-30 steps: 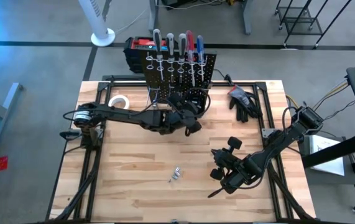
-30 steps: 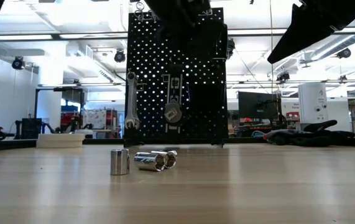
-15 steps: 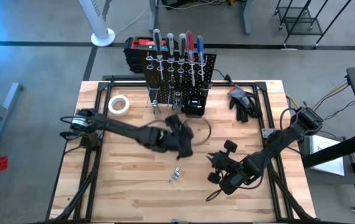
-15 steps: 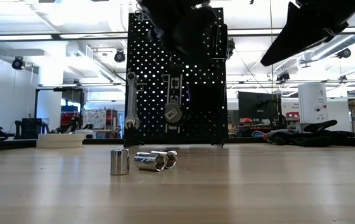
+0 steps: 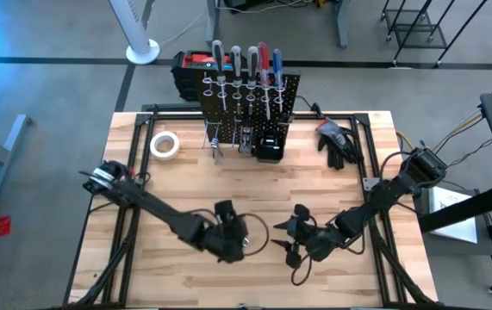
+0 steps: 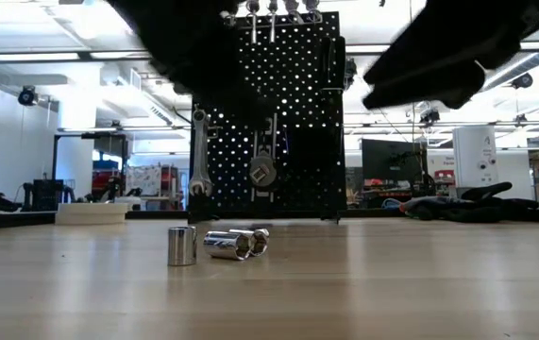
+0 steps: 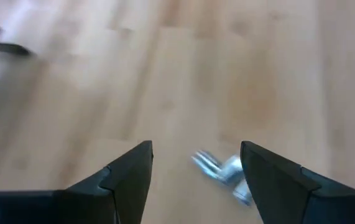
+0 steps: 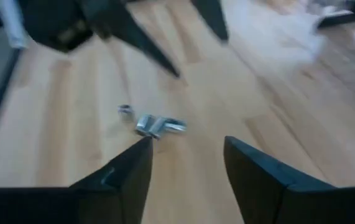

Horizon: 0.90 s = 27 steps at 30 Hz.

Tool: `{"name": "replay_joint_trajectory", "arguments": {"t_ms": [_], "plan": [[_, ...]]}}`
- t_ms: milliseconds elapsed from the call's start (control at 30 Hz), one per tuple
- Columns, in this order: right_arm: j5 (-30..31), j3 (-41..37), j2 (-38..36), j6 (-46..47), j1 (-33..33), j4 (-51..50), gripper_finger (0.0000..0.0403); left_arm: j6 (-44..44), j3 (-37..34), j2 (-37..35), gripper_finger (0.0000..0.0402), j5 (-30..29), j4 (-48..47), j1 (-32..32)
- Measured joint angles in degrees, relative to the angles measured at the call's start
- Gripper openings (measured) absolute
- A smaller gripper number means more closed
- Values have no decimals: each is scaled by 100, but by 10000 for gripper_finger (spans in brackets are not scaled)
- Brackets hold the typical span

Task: Hang tools onto peg board
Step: Put the socket wrench into the bin on the peg board

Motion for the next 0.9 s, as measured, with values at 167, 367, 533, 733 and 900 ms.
{"name": "replay_joint_trajectory", "arguments": {"t_ms": [167,367,533,733,900], "plan": [[-302,40,310,-339,-202,94,237,-306,-675,-2,232,273,876,-246],[-824,231,979,-377,-516,342,234,-888,-1053,-4,232,272,1032,-311],[-2164,447,1311,-952,-665,672,225,-794,-1164,-7,232,491,1093,-337],[-2122,736,1484,-2097,-765,683,229,-334,-1218,-9,232,542,1169,-388],[-2171,843,1632,-3285,-904,648,226,-105,-1569,-10,232,600,1968,-386]]}}
